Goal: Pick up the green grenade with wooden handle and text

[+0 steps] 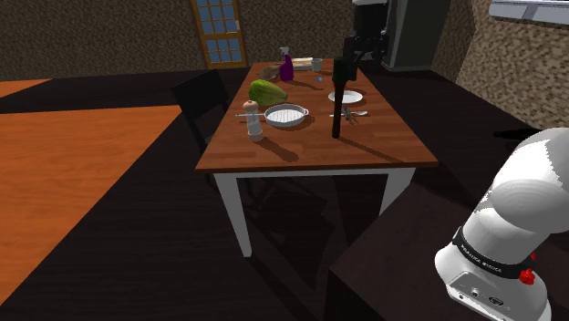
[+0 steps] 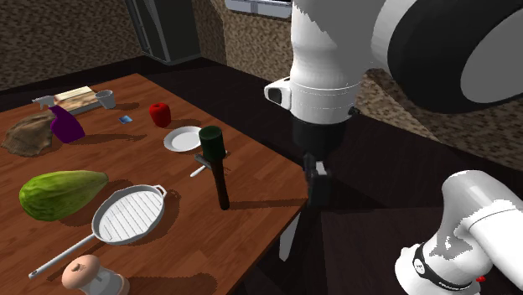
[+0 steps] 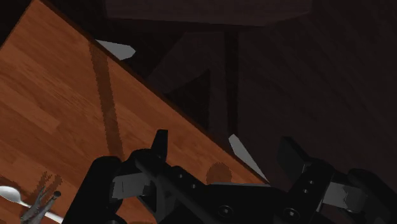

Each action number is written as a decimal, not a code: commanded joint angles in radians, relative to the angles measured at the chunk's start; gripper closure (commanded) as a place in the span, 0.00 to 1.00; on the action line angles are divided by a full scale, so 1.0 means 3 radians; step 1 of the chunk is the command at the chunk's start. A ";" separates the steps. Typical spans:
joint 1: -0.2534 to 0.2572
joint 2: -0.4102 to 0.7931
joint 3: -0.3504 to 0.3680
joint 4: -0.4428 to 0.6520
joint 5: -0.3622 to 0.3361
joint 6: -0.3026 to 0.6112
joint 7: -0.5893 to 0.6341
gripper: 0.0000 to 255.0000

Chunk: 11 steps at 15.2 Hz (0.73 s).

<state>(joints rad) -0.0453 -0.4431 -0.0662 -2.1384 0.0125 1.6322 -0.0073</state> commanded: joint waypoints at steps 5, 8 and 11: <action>-0.0117 0.0668 -0.0114 0.0600 -0.0046 0.0143 0.0098 0.00; -0.0173 0.1002 -0.0176 0.0944 -0.0050 0.0168 0.0142 0.00; -0.0231 0.1342 -0.0242 0.1324 -0.0040 0.0162 0.0180 0.00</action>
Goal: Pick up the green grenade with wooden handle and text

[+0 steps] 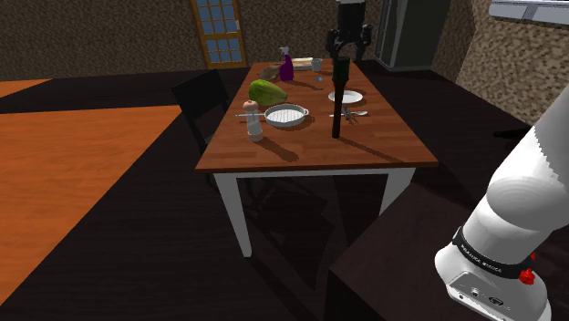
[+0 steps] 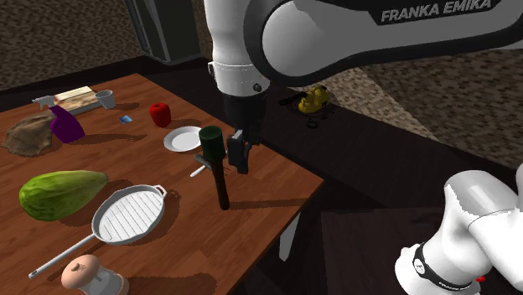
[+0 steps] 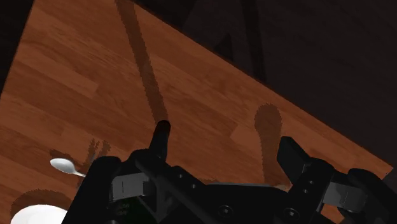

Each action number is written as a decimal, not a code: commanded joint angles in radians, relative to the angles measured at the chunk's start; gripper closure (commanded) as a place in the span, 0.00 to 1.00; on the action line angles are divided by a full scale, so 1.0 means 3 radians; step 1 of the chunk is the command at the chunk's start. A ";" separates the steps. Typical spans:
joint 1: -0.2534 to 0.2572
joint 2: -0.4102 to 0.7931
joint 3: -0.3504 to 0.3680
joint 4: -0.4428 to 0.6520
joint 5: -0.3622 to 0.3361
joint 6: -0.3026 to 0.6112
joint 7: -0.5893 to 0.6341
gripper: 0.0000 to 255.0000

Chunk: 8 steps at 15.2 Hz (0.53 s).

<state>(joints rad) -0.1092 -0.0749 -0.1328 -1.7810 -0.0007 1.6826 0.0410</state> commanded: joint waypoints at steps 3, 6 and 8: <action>-0.0084 0.0465 -0.0086 0.0557 0.0031 -0.0046 0.0052 0.00; -0.0164 0.0834 -0.0150 0.1037 0.0075 -0.0125 0.0081 0.00; -0.0228 0.1098 -0.0191 0.1401 0.0114 -0.0205 0.0100 0.00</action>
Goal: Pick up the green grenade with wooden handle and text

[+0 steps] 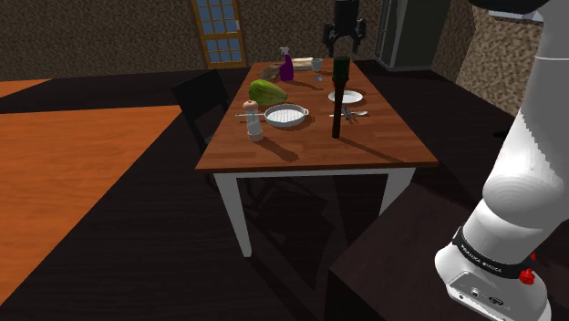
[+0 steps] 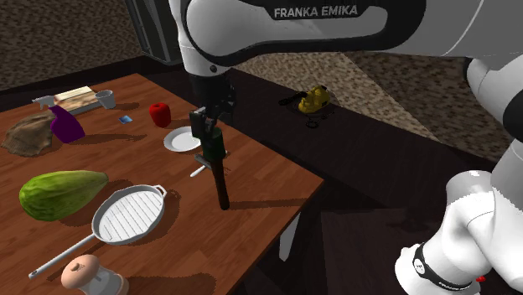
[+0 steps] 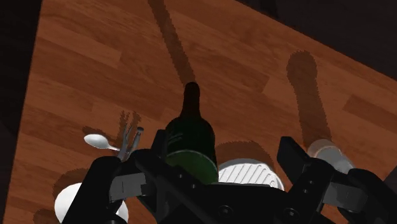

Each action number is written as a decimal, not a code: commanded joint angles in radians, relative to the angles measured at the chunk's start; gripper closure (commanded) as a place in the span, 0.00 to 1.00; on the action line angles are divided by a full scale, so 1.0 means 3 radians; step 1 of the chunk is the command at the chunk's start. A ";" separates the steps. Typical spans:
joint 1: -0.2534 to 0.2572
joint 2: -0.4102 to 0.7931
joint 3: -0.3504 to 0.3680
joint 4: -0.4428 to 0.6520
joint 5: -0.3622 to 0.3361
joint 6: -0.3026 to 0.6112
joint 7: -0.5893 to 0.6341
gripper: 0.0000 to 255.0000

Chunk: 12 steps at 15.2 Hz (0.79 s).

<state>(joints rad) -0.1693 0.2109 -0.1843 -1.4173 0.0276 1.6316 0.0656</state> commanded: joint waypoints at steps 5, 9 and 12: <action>-0.0184 0.0699 -0.0083 0.0962 0.0115 -0.0216 0.0059 0.00; -0.0162 0.0631 -0.0082 0.0675 0.0102 0.0003 0.0063 0.00; -0.0151 0.0600 -0.0081 0.0512 0.0096 0.0135 0.0065 0.00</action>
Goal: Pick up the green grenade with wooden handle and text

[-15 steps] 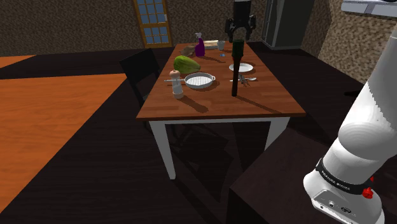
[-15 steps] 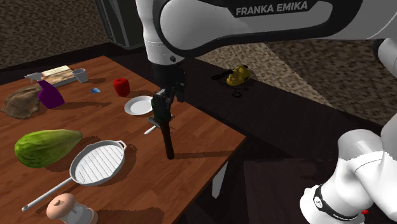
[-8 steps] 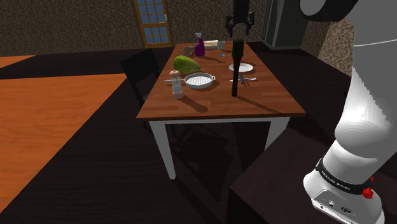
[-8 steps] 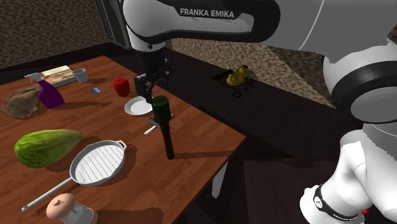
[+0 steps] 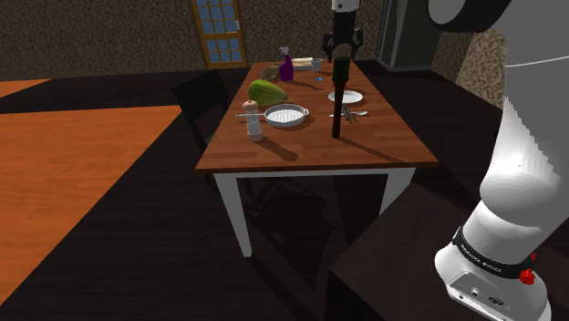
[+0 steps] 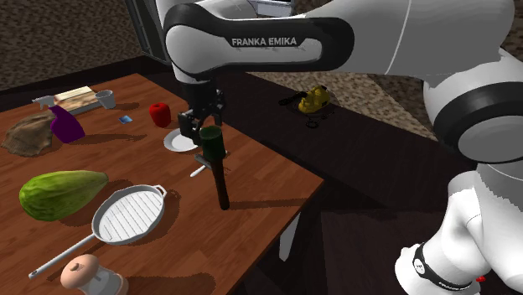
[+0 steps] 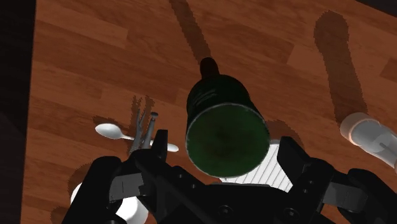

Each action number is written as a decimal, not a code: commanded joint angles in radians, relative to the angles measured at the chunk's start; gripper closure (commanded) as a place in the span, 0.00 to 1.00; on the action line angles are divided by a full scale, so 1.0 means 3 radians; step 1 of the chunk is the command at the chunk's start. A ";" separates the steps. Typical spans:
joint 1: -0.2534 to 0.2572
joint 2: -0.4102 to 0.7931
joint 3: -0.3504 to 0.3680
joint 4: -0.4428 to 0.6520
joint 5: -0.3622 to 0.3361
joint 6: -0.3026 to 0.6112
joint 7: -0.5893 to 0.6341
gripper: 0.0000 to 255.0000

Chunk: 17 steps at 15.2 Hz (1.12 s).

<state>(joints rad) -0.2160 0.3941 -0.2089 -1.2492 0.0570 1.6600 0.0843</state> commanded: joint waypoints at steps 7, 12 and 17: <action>0.0007 -0.0008 0.0002 -0.0052 -0.0002 0.0046 0.0007 1.00; 0.0001 0.0000 0.0000 0.0012 0.0000 -0.0010 0.0002 1.00; -0.0025 0.0077 -0.0001 0.0357 0.0015 -0.0278 -0.0002 1.00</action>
<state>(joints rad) -0.2209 0.4100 -0.2091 -1.1711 0.0600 1.5979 0.0843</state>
